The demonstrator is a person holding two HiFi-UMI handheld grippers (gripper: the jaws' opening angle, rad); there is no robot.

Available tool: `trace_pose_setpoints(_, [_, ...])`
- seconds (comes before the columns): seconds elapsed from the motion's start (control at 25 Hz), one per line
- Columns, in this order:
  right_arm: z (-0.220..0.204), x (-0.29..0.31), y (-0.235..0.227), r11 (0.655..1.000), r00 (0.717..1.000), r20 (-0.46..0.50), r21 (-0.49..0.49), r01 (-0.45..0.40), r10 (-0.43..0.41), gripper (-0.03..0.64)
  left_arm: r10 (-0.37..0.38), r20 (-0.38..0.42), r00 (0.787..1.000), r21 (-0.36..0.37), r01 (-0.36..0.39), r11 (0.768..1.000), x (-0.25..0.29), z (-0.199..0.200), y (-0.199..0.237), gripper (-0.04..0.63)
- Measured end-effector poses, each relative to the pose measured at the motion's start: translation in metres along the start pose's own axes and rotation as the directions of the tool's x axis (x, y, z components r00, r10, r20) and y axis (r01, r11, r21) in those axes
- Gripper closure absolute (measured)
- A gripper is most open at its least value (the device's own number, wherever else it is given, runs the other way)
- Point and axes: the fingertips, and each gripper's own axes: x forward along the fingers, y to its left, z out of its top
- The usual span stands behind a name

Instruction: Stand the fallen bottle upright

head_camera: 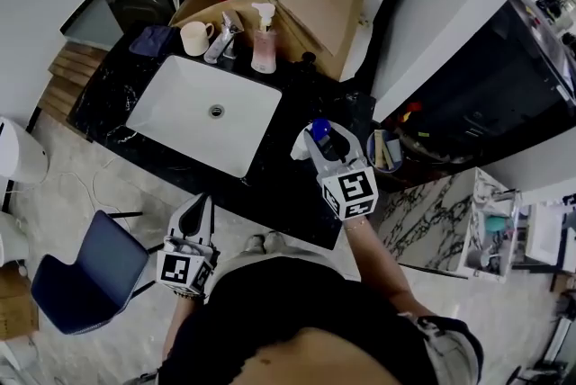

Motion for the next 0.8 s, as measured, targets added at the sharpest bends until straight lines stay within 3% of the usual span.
trace_pose_setpoints(0.32, [-0.009, -0.002, 0.009, 0.995, 0.995, 0.040, 0.026, 0.093, -0.094, 0.471, -0.031, -0.008, 0.999, 0.011, 0.031, 0.999, 0.002, 0.005, -0.006, 0.589])
trace_pose_setpoints(0.68, [-0.007, 0.010, 0.006, 0.998, 0.998, 0.037, 0.019, 0.057, -0.058, 0.469, -0.016, -0.022, 1.000, 0.008, 0.016, 1.000, -0.005, -0.001, 0.003, 0.589])
trace_pose_setpoints(0.8, [-0.004, 0.010, 0.003, 0.998, 0.996, 0.056, 0.031, 0.063, -0.065, 0.434, -0.008, -0.017, 1.000, 0.009, 0.009, 1.000, -0.004, 0.001, 0.008, 0.589])
